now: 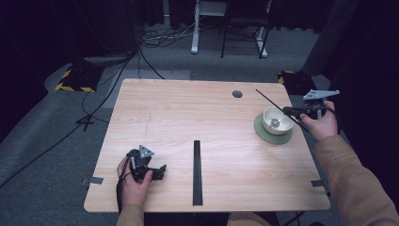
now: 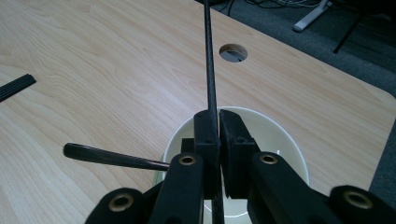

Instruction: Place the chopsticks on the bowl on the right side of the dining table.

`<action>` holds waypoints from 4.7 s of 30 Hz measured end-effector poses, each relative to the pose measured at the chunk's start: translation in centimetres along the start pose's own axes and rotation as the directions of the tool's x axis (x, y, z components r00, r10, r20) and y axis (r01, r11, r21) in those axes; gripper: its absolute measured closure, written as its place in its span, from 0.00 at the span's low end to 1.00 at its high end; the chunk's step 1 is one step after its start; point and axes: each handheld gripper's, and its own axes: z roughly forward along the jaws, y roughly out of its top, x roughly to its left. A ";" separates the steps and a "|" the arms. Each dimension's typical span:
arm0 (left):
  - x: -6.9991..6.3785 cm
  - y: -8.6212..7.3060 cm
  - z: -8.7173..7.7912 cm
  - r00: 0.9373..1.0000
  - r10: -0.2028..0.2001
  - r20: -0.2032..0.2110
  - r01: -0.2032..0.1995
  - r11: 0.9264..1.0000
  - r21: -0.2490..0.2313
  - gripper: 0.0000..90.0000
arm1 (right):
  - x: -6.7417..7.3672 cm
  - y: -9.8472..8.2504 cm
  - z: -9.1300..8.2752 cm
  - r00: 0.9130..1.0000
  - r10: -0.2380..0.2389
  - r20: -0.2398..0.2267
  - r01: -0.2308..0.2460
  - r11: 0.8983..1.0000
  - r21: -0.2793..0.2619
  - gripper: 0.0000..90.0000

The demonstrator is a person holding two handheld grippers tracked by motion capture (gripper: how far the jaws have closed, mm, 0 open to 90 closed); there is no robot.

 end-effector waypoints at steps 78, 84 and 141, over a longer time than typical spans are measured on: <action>-0.1 -0.1 -0.1 1.000 0.001 0.001 -0.001 1.000 0.003 0.00 | 11.1 2.3 -3.4 0.995 -0.040 -0.093 0.025 0.987 -0.159 0.54; -0.1 -0.1 -0.1 1.000 -0.002 0.006 0.002 1.000 0.001 0.00 | 14.1 2.6 -2.7 0.987 -0.097 -0.126 0.075 0.983 -0.165 0.53; 0.0 -0.1 -0.1 1.000 0.004 0.001 -0.004 1.000 -0.003 0.00 | 26.9 -2.9 11.3 0.934 -0.104 -0.342 0.095 0.995 -0.044 0.43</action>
